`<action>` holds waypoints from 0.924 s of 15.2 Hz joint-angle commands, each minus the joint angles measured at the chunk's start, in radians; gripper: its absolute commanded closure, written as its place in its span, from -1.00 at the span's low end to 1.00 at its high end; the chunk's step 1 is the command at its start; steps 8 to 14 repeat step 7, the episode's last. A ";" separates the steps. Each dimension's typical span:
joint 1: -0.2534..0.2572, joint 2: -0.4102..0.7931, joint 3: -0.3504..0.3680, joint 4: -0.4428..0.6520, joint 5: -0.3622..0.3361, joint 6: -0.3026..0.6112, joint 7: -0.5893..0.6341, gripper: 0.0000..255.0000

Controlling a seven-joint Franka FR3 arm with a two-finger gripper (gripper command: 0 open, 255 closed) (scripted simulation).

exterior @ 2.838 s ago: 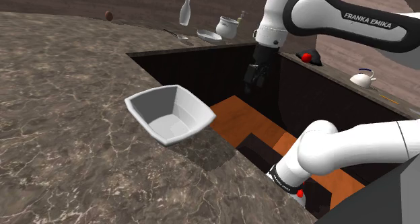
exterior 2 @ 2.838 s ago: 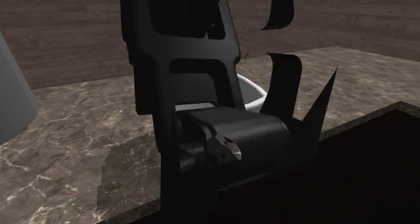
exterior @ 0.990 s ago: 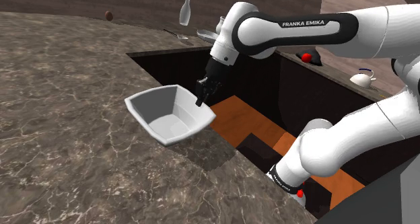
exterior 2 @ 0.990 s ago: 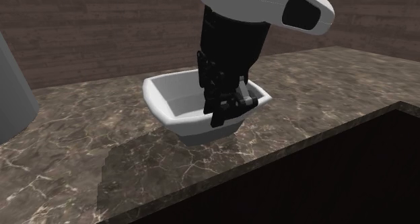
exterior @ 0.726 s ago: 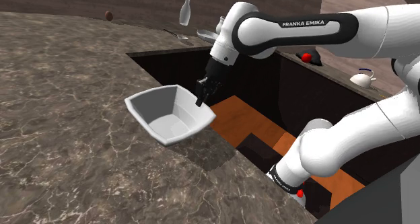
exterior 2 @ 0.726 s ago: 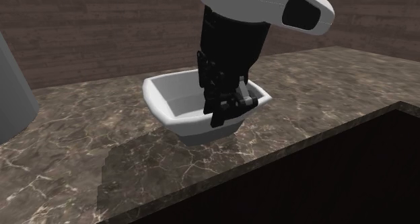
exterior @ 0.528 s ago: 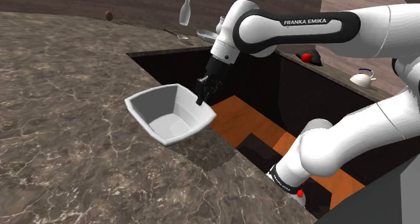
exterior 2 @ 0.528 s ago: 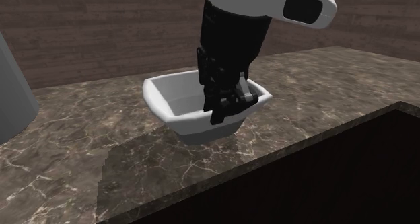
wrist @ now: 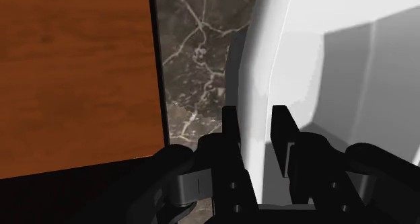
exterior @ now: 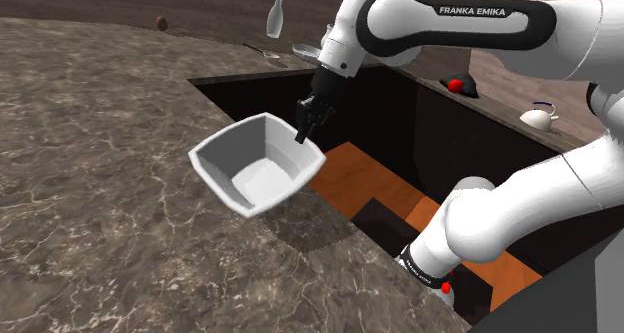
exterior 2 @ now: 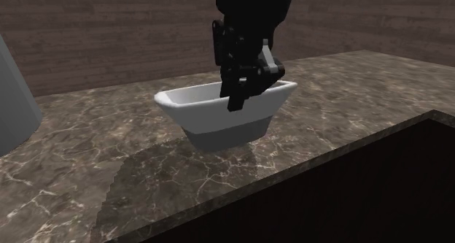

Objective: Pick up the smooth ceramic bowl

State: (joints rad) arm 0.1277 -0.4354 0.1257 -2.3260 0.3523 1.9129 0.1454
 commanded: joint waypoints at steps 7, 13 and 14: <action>-0.003 -0.009 -0.007 0.075 -0.011 -0.081 0.021 1.00; -0.003 -0.009 -0.007 0.075 -0.011 -0.081 0.021 1.00; -0.003 -0.009 -0.007 0.075 -0.011 -0.081 0.021 1.00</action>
